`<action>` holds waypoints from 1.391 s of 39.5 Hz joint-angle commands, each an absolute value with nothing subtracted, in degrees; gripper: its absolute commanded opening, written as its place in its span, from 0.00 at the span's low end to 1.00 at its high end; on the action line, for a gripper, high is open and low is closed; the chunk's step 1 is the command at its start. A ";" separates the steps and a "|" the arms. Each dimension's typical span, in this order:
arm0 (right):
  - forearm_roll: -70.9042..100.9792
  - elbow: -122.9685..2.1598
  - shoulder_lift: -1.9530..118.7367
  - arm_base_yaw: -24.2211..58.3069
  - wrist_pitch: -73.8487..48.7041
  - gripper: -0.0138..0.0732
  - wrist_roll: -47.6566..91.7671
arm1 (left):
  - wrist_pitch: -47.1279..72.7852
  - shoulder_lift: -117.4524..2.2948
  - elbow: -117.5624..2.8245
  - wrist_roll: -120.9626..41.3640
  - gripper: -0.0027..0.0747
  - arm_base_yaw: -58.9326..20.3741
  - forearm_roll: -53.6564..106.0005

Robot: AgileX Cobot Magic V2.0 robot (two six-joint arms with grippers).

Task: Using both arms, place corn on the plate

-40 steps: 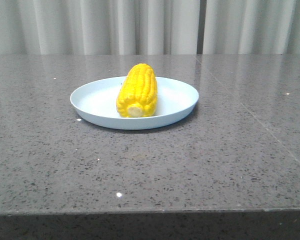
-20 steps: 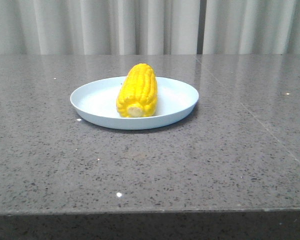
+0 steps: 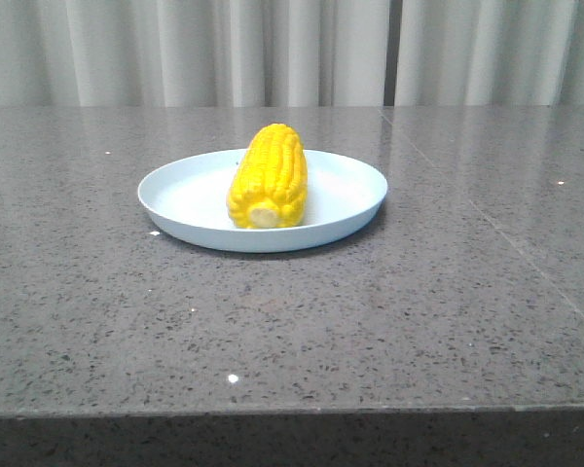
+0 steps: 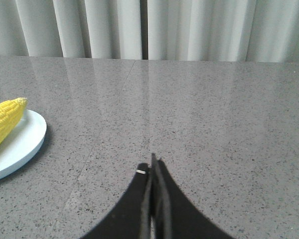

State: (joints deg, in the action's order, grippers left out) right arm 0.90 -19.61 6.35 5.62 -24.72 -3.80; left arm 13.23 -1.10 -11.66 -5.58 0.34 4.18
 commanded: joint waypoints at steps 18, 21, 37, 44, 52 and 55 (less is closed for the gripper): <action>0.41 -20.92 6.87 5.15 -19.91 0.04 -3.31 | 2.50 1.55 -0.39 -4.12 0.01 0.71 -1.68; 0.41 -20.92 6.87 5.15 -19.91 0.04 -3.31 | 2.50 1.55 0.52 -4.12 0.01 0.71 -1.68; 0.41 -20.92 6.87 5.15 -19.91 0.04 -3.31 | 3.99 1.55 0.52 -4.12 0.01 0.71 -1.68; 0.41 -20.92 6.87 5.15 -19.91 0.04 -3.31 | 3.99 1.55 0.52 -4.12 0.01 0.71 -1.68; 0.41 -20.92 6.87 5.15 -19.91 0.04 -3.31 | 3.99 1.55 0.52 -4.12 0.01 0.71 -1.68; 0.41 -20.92 6.87 5.15 -19.91 0.04 -3.31 | 3.99 1.55 0.52 -4.12 0.01 0.71 -1.68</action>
State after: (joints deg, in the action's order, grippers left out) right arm 0.90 -19.54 6.35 5.62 -24.70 -3.80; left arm 8.63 0.21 0.14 -4.77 0.70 -2.24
